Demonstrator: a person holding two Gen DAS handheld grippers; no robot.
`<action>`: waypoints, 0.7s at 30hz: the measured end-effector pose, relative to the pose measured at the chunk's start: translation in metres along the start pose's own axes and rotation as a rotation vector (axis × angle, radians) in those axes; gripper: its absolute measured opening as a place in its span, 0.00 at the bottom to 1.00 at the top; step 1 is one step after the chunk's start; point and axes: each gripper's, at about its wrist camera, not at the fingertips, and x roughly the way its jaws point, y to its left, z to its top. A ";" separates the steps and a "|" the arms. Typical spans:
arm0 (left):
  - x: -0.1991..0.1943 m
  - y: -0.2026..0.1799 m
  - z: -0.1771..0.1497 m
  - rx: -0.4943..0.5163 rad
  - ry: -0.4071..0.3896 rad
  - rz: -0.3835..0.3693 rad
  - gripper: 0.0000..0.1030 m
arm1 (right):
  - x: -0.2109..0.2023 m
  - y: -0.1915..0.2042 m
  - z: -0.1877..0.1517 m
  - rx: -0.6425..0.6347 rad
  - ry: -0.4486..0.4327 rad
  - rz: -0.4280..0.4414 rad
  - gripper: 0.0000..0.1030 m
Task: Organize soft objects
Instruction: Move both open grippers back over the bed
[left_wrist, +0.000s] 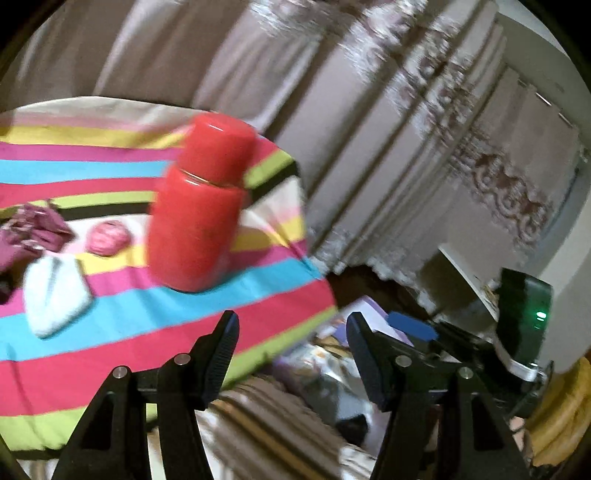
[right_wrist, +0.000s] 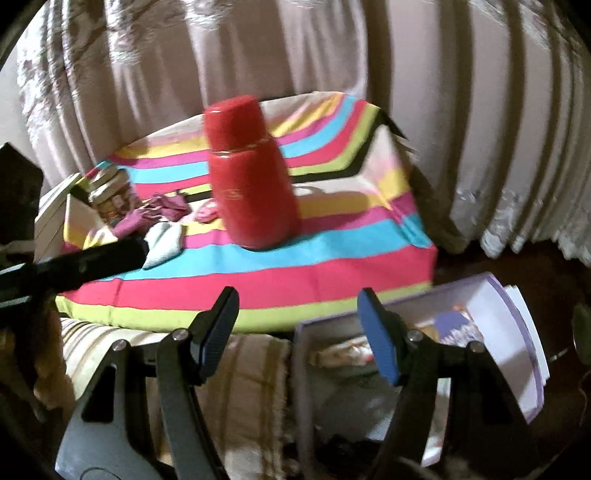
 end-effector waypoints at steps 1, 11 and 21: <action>-0.004 0.007 0.003 -0.008 -0.009 0.017 0.59 | 0.002 0.007 0.004 -0.008 -0.001 0.015 0.68; -0.045 0.090 0.036 -0.114 -0.132 0.213 0.59 | 0.025 0.084 0.058 -0.083 -0.033 0.121 0.69; -0.082 0.192 0.050 -0.319 -0.192 0.372 0.59 | 0.071 0.161 0.102 -0.143 -0.019 0.198 0.74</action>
